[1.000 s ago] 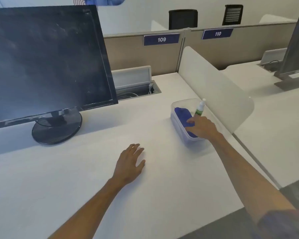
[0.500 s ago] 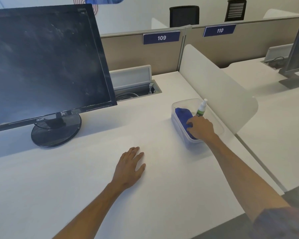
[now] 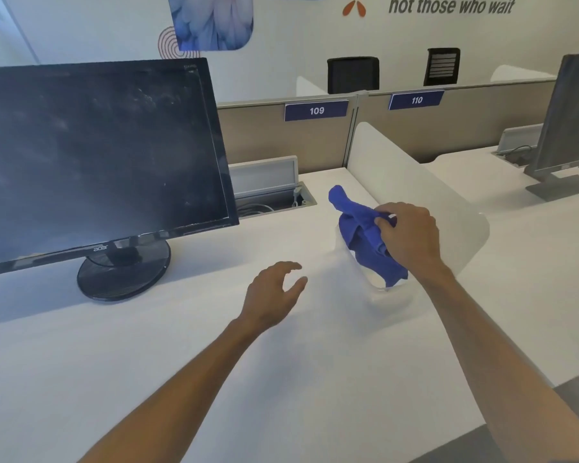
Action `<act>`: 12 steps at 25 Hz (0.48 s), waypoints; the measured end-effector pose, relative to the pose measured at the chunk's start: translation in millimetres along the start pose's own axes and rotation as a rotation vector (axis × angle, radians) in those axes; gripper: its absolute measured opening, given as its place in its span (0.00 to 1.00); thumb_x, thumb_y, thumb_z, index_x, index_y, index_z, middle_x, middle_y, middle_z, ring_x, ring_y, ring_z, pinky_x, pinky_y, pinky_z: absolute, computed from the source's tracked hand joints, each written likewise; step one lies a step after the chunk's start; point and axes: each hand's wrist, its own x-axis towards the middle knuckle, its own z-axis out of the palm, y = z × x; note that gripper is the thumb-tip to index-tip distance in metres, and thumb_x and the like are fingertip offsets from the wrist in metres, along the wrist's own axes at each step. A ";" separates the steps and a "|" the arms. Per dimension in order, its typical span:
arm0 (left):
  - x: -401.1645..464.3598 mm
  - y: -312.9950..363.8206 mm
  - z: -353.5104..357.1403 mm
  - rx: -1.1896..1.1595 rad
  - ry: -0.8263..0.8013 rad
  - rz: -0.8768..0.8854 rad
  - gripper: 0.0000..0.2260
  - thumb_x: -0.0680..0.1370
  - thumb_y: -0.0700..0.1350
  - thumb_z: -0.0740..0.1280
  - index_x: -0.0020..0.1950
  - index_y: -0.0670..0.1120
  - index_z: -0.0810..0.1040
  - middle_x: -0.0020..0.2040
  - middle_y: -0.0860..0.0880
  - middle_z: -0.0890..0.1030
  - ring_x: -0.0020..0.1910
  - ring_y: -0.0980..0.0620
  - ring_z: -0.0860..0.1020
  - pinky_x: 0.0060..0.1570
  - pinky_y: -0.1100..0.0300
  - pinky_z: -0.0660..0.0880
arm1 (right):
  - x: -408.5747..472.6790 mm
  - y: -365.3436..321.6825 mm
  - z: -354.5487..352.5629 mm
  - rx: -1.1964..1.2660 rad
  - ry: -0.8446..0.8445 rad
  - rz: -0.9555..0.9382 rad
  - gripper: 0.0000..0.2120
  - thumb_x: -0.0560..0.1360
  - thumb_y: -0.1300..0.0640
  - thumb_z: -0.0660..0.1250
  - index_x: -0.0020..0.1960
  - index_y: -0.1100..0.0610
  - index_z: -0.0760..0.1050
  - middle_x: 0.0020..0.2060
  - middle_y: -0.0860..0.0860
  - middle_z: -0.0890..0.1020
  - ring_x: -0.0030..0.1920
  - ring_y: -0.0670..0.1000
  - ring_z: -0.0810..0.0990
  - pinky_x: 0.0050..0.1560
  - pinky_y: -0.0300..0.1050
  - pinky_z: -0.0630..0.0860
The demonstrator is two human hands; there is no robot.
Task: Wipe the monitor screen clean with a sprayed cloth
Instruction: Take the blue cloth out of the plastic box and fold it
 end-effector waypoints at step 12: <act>38.7 89.3 -48.4 -0.779 -0.066 -0.332 0.07 0.75 0.45 0.69 0.50 0.43 0.77 0.46 0.45 0.82 0.43 0.48 0.80 0.41 0.56 0.78 | -88.6 -94.4 15.1 0.248 0.107 -0.242 0.10 0.75 0.60 0.67 0.54 0.54 0.82 0.43 0.50 0.84 0.39 0.51 0.80 0.41 0.41 0.72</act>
